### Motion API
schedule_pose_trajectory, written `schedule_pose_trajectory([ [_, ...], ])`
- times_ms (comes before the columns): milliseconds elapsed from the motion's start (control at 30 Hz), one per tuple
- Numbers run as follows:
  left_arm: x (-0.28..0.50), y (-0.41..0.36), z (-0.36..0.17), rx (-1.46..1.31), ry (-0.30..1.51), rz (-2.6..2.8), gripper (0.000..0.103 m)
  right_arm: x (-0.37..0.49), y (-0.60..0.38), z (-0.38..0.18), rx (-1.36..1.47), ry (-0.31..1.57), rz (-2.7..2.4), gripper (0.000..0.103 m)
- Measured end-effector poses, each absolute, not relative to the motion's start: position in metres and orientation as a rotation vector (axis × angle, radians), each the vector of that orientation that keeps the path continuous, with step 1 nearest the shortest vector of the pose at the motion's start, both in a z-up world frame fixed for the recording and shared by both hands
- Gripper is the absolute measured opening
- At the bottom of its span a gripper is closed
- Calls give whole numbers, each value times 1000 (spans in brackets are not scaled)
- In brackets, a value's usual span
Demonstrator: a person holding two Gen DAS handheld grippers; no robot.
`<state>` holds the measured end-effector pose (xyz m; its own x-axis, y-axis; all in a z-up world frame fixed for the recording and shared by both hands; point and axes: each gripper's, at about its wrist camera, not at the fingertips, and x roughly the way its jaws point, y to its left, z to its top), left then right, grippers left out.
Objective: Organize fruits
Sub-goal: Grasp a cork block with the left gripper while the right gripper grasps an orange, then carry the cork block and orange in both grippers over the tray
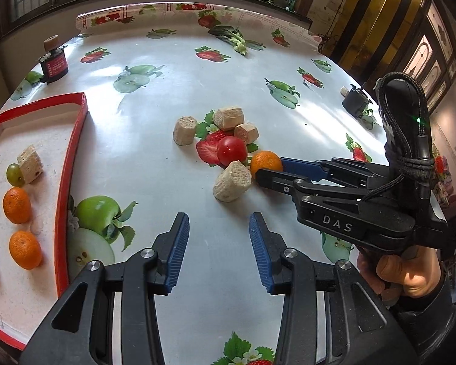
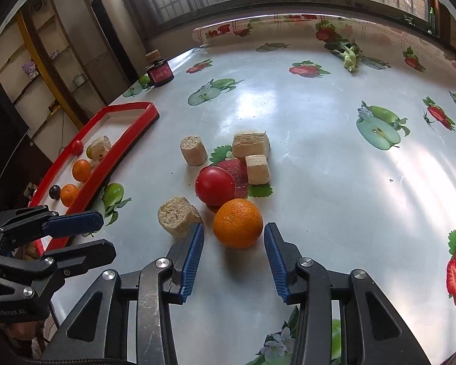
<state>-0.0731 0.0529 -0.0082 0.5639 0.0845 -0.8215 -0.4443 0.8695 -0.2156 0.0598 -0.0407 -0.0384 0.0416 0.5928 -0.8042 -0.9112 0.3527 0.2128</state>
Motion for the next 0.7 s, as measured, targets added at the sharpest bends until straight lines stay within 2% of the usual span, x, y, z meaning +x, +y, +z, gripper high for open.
schedule_pose_trajectory([
  [67,-63,50,-11,-426,933,308,39,64,-42,-39,-389,972,1207,34],
  [333,-23,50,-25,-400,932,311,38,83,-78,-25,-291,951,1140,34],
  [433,-19,55,-33,-421,936,315,29,88,-87,-22,-268,952,1123,34],
  [700,-44,63,-30,-470,904,343,27,81,-95,-12,-250,935,1140,33],
])
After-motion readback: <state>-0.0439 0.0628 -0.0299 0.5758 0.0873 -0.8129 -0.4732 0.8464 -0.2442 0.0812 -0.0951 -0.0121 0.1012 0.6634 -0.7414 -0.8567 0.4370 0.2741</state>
